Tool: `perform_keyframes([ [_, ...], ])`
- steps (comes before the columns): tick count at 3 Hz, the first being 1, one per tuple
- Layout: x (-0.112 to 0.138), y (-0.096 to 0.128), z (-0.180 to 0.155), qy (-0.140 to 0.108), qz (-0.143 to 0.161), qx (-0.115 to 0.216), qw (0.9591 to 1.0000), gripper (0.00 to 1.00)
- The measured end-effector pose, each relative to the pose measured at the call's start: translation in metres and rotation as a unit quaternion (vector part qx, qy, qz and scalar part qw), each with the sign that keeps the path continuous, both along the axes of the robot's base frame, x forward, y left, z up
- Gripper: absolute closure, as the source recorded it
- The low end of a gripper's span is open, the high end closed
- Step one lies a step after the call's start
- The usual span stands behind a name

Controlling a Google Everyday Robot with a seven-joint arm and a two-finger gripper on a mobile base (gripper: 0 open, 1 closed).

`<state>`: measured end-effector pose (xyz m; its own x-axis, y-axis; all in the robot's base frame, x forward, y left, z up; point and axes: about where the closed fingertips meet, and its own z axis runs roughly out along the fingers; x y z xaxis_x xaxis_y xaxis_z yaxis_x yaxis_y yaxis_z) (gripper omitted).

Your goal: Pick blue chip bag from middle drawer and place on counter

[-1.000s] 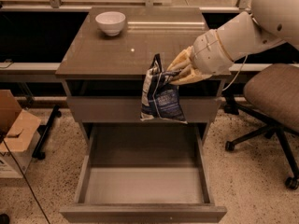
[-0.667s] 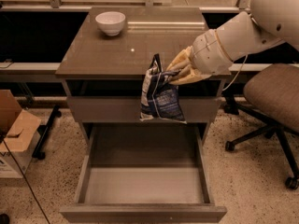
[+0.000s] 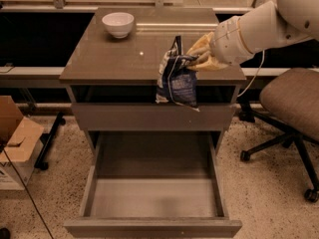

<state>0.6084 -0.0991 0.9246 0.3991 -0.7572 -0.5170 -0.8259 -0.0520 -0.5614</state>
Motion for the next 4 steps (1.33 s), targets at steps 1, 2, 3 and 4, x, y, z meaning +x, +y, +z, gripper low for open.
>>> perform_keyframes([
  [1,0.027,-0.008,0.011,-0.03,-0.05,0.02,0.9981,1.0],
  [2,0.056,-0.014,0.03,-0.064,-0.088,0.046,0.993,1.0],
  [3,0.083,-0.028,0.05,-0.088,-0.128,0.082,0.9844,1.0],
  [4,0.112,-0.039,0.054,-0.089,-0.163,0.101,0.9774,1.0],
])
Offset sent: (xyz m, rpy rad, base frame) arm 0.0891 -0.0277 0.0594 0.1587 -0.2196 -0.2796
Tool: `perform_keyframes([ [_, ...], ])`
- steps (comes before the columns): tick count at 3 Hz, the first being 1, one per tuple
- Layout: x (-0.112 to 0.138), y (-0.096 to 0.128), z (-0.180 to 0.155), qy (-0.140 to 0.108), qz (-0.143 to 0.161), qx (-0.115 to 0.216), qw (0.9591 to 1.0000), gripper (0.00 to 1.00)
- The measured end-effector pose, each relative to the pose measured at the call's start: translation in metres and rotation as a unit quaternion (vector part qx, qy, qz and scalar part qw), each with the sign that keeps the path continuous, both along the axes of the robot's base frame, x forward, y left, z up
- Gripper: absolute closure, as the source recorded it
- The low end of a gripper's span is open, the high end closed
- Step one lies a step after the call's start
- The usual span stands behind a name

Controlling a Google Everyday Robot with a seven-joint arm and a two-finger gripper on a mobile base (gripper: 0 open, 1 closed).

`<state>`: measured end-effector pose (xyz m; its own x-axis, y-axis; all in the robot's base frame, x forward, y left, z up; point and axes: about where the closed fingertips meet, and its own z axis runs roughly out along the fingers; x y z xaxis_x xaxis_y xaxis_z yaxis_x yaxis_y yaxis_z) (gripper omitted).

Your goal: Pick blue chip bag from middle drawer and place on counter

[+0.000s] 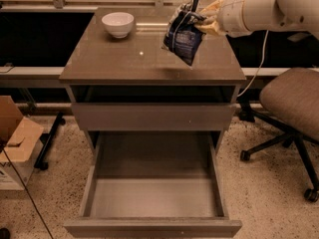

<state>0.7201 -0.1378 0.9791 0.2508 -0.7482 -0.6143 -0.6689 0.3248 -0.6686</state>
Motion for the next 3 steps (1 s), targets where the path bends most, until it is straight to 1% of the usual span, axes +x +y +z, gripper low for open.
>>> perform_keyframes([
  [1,0.027,-0.009,-0.009,0.018,-0.031,0.01,0.9993,1.0],
  [2,0.048,-0.021,-0.026,0.043,-0.059,0.016,0.9972,0.81],
  [3,0.065,-0.035,-0.043,0.064,-0.082,0.025,0.9943,0.58],
])
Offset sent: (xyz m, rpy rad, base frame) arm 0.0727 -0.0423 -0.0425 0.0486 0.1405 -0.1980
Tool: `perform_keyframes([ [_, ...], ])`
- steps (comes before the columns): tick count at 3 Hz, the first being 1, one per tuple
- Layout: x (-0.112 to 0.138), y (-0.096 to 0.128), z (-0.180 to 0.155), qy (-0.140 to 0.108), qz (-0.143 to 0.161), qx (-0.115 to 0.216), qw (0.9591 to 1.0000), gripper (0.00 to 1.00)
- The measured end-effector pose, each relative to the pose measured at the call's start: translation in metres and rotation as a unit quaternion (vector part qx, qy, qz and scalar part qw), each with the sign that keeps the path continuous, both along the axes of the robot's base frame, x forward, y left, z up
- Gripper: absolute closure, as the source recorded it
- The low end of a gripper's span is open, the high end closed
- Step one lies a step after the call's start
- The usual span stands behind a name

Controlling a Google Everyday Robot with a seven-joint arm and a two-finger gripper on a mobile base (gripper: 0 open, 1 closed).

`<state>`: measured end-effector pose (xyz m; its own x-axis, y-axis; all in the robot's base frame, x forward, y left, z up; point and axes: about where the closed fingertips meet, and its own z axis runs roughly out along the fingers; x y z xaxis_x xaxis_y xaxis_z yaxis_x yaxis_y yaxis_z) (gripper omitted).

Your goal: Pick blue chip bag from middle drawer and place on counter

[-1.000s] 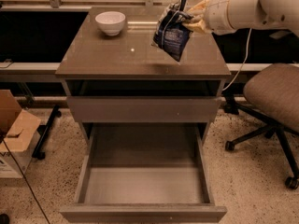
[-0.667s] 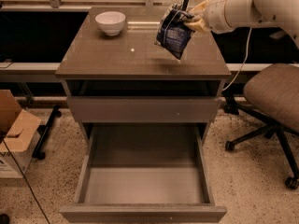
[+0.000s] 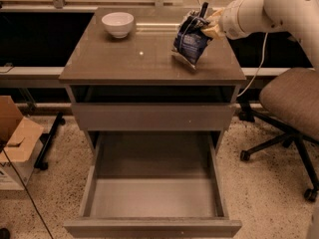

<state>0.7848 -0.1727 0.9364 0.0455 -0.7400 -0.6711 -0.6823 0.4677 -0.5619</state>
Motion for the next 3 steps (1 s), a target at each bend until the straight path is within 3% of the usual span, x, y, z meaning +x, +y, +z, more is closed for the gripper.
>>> perform_keyframes([
  [1,0.0165,-0.011,-0.0168,0.02,-0.015,0.0,0.9997,0.27],
  [2,0.0255,-0.0127,-0.0254,0.033,-0.015,-0.009,0.9993,0.04],
  [3,0.0259,-0.0122,-0.0257,0.033,-0.014,-0.009,0.9993,0.0],
])
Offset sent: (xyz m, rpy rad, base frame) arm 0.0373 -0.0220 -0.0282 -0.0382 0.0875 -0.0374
